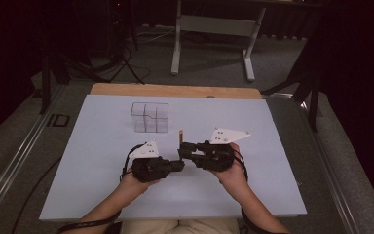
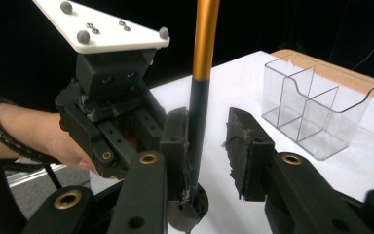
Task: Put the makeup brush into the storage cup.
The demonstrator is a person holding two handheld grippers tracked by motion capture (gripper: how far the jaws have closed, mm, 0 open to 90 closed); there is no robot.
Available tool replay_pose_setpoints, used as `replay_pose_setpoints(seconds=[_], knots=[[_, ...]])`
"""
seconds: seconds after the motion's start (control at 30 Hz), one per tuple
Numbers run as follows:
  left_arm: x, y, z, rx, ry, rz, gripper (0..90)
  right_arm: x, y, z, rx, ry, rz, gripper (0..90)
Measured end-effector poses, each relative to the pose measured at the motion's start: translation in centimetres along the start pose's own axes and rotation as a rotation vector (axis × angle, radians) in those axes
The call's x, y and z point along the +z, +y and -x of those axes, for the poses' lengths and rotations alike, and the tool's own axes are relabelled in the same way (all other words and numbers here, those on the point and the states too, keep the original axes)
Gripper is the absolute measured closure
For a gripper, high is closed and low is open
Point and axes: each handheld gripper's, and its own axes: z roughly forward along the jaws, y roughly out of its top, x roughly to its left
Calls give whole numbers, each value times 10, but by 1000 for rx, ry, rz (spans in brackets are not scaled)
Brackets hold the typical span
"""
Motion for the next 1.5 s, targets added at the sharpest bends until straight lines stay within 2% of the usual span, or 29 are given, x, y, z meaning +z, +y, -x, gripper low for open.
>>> replay_pose_setpoints(seconds=[0.33,0.5,0.77,0.83,0.9,1.07,1.27,1.3,1.43,1.5], knots=[[2,0,-1,10,-8,-3,862,2,0,-1,-4,21,-3,822],[3,0,-3,13,-9,-7,862,2,0,-1,5,23,-10,836],[5,2,-4,4,-14,-10,849,1,0,-3,-15,-7,-9,840],[4,2,-4,-5,-6,-5,826,0,0,-3,-16,-7,-3,840],[3,2,-3,16,2,-8,776,-1,1,-3,-23,-19,-1,840],[-4,-1,-3,-9,-16,-3,722,-7,3,-1,-21,-37,6,840],[-12,0,-4,-15,-8,6,721,-11,2,1,-17,-48,6,840],[-19,4,-4,-11,1,10,699,-12,1,2,-14,-54,5,840],[-24,8,-3,-10,4,25,673,-14,0,3,-10,-57,5,840],[-30,13,-3,-8,7,44,631,-15,-1,3,-5,-55,7,840]])
